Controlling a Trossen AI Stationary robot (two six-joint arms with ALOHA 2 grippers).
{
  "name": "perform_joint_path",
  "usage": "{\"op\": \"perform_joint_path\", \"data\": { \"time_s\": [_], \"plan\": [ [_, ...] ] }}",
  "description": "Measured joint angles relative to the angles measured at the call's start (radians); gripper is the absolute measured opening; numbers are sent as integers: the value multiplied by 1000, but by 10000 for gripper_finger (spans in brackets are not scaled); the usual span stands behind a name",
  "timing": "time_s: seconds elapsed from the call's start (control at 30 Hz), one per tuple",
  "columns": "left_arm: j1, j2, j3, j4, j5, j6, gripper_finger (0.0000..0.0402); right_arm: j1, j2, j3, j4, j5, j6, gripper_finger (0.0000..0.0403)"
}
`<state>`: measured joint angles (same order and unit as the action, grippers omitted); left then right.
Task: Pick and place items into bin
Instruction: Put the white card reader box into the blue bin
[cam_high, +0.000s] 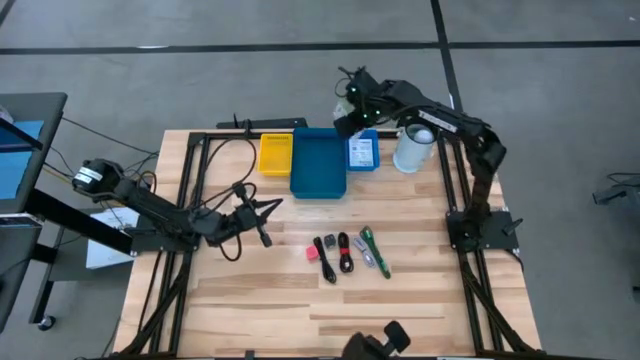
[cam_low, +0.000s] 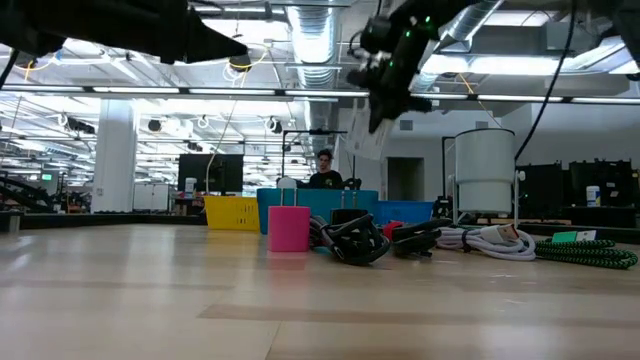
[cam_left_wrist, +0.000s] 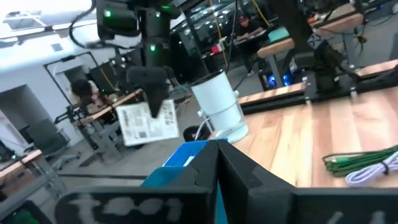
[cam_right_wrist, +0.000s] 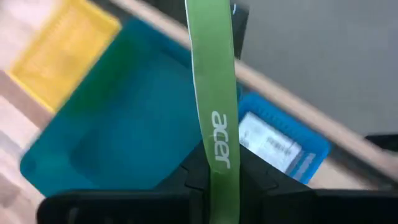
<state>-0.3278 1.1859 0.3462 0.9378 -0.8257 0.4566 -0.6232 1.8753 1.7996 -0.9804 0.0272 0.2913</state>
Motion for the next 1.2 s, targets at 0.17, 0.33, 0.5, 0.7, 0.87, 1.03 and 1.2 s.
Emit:
{"op": "perform_joint_path", "data": {
  "time_s": [0.17, 0.33, 0.5, 0.7, 0.87, 1.03, 1.2],
  "plan": [
    [7, 0, 0, -62, 12, -29, 0, -15, 80, 0, -70, -5, -1, 30],
    [8, 0, 0, -66, 26, -30, 0, -17, 122, 0, -92, 5, -3, 31],
    [9, 0, 0, -66, 44, -30, 0, -26, 126, 0, -100, 45, -2, 36],
    [9, 0, 0, -66, 45, -32, 0, -35, 126, 0, -161, 67, 8, 30],
    [9, 0, 0, -65, 45, -32, 0, -27, 126, -3, -203, 63, 8, 46],
    [9, 0, 0, -65, 57, -33, 0, -11, 126, -4, -224, 51, 5, 50],
    [9, 0, 0, -64, 71, -41, 0, 10, 126, -4, -212, 64, -27, 52]
  ]
}}
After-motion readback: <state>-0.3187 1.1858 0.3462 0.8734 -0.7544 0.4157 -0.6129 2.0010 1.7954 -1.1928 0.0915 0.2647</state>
